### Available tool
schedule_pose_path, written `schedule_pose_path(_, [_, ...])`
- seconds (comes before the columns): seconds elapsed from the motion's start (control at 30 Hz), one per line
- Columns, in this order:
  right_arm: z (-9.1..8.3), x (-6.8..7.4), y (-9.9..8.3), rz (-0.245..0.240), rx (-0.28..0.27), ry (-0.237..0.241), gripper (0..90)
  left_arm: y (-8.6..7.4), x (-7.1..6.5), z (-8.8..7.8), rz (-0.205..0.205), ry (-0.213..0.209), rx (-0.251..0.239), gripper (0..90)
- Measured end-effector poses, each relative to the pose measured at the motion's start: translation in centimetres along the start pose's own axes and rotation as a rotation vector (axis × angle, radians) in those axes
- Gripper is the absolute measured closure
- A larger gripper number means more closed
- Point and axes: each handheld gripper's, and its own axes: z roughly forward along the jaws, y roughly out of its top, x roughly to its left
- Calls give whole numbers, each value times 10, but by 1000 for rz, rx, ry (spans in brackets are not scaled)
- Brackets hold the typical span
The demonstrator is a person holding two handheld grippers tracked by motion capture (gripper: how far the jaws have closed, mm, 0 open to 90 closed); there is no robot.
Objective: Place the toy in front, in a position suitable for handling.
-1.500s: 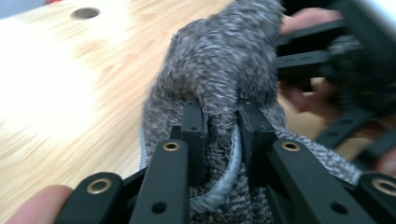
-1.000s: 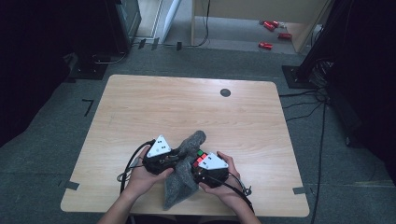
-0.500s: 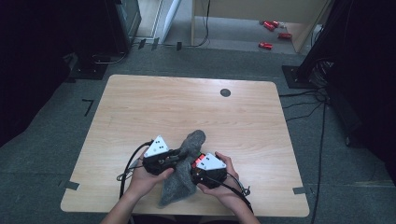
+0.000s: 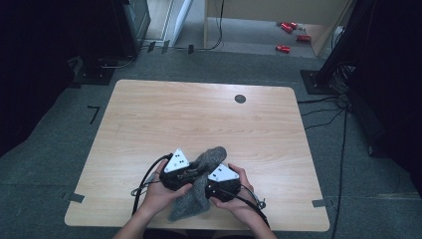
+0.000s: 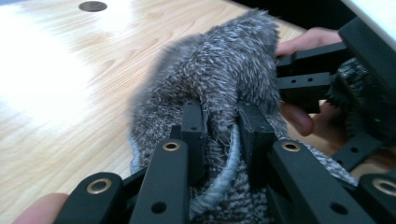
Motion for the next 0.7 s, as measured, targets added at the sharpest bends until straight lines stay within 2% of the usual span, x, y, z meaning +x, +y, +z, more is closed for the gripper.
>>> schedule_pose_path(0.03, [0, 0, 0, 2, -4, 5, 345, 1, 5, -2, -14, 7, 5, 751])
schedule_pose_path(0.1, [-1, -1, 0, 8, -20, 25, 345, 0, 15, -8, -41, 48, 9, 756])
schedule_pose_path(0.17, [-3, -1, 2, 9, -28, 27, 345, -1, 22, -13, -94, 16, 1, 762])
schedule_pose_path(0.2, [-3, 0, 3, 15, -31, 30, 345, 0, 20, -13, -91, 0, -1, 767])
schedule_pose_path(0.27, [-1, 2, 5, 3, -28, 22, 345, 3, 10, -12, -35, -18, 18, 765])
schedule_pose_path(0.33, [-1, 3, 5, 4, -25, 19, 345, 6, 2, -11, 18, -4, 35, 764])
schedule_pose_path(0.4, [-2, 4, 6, 7, -30, 20, 345, 6, 10, -14, -12, -2, 35, 765])
schedule_pose_path(0.47, [-7, 4, 7, 4, -38, 19, 345, 5, 21, -20, -55, 19, 26, 774])
schedule_pose_path(0.5, [-7, 4, 7, 4, -38, 19, 345, 4, 23, -22, -69, 15, 20, 774])
schedule_pose_path(0.53, [-8, 3, 8, 9, -44, 23, 345, 6, 24, -25, -87, -15, 6, 776])
schedule_pose_path(0.57, [-10, 2, 8, 22, -58, 27, 345, 8, 21, -26, -79, -52, 5, 777])
schedule_pose_path(0.6, [-11, 1, 9, 23, -65, 28, 345, 11, 15, -26, -50, -90, 7, 774])
schedule_pose_path(0.67, [-11, 0, 10, 26, -70, 21, 345, 16, 2, -22, 12, -110, 18, 770])
schedule_pose_path(0.7, [-12, 0, 10, 23, -73, 21, 345, 16, 0, -21, 20, -108, 21, 770])
